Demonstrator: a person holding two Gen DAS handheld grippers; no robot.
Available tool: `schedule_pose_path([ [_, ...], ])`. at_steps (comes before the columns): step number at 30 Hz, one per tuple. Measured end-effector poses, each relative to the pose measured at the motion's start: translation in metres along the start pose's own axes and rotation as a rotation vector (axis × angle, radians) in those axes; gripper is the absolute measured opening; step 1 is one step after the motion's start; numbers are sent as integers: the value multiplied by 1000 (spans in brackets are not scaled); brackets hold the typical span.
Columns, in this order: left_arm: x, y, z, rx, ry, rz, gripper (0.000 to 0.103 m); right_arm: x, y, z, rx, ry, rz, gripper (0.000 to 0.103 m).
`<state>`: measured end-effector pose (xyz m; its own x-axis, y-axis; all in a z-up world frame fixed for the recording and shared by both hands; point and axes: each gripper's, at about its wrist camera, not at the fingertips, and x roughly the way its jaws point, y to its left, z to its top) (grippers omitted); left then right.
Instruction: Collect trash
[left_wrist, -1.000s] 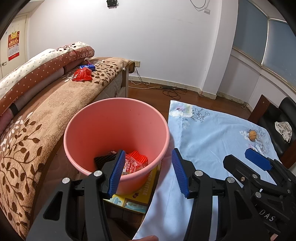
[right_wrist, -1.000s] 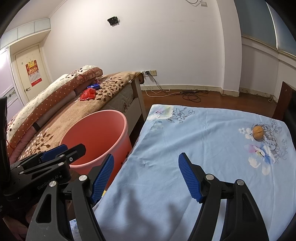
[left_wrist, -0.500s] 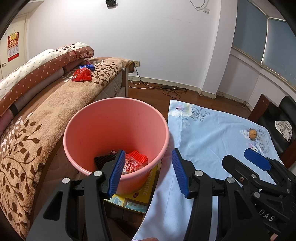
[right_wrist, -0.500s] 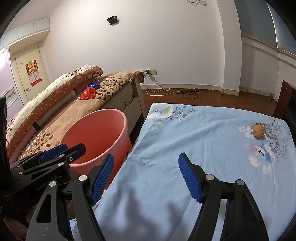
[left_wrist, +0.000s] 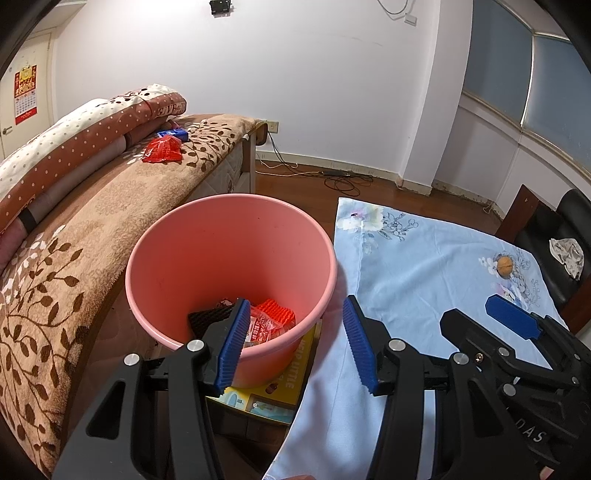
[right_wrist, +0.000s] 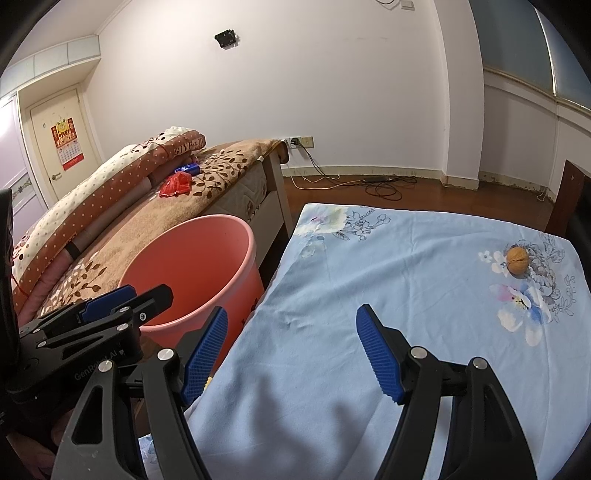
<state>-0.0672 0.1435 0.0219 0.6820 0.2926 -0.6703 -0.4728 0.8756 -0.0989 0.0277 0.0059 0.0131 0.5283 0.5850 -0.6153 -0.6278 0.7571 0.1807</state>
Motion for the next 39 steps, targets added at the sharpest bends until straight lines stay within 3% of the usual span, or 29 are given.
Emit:
schedule_pose_path([
  [39, 10, 1, -1, 12, 22, 11, 53, 9, 0, -5, 5, 24, -1, 71],
])
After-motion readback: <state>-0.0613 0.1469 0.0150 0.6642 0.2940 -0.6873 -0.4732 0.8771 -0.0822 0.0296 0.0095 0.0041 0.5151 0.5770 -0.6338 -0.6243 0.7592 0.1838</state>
